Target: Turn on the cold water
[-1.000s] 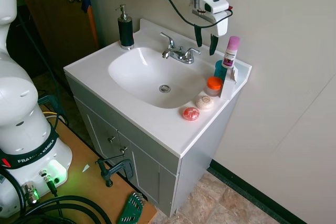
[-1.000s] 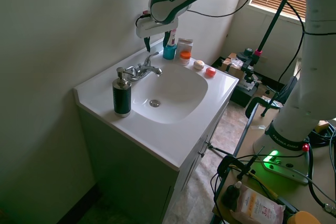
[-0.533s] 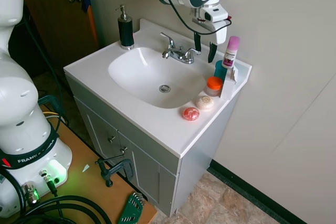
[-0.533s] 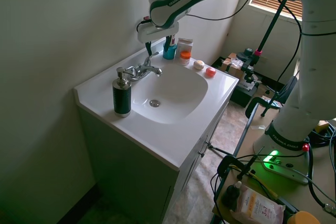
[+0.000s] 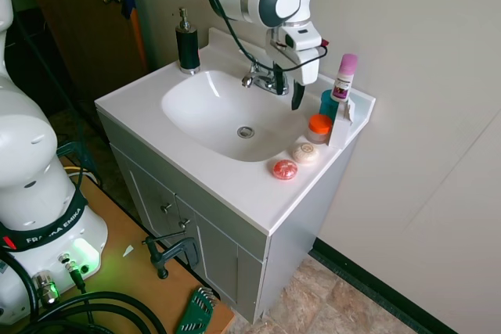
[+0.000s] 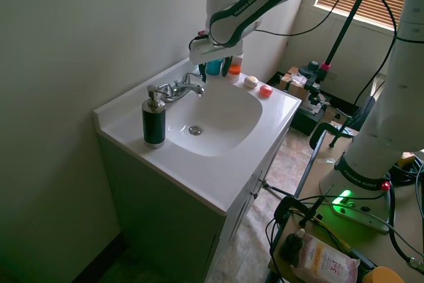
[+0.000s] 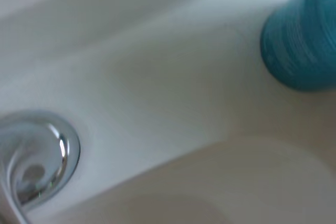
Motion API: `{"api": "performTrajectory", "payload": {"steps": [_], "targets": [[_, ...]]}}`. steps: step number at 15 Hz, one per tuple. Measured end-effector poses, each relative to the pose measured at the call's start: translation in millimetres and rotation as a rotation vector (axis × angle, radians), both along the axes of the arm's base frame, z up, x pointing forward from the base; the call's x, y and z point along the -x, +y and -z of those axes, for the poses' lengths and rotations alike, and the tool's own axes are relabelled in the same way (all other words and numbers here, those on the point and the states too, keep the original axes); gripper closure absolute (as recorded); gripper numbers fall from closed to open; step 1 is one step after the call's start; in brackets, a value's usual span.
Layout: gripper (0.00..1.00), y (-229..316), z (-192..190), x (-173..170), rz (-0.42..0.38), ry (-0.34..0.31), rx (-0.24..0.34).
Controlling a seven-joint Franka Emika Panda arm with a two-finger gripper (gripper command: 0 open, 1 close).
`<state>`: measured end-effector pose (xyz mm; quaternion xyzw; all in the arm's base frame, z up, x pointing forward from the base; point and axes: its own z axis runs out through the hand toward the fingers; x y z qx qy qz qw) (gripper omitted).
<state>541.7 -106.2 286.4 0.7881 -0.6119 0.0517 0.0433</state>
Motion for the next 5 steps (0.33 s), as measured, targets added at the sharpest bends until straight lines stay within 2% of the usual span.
{"api": "performTrajectory", "payload": {"steps": [5], "targets": [[0.00,32.8,-18.8,62.9,-0.011,-0.001,-0.049]]}}
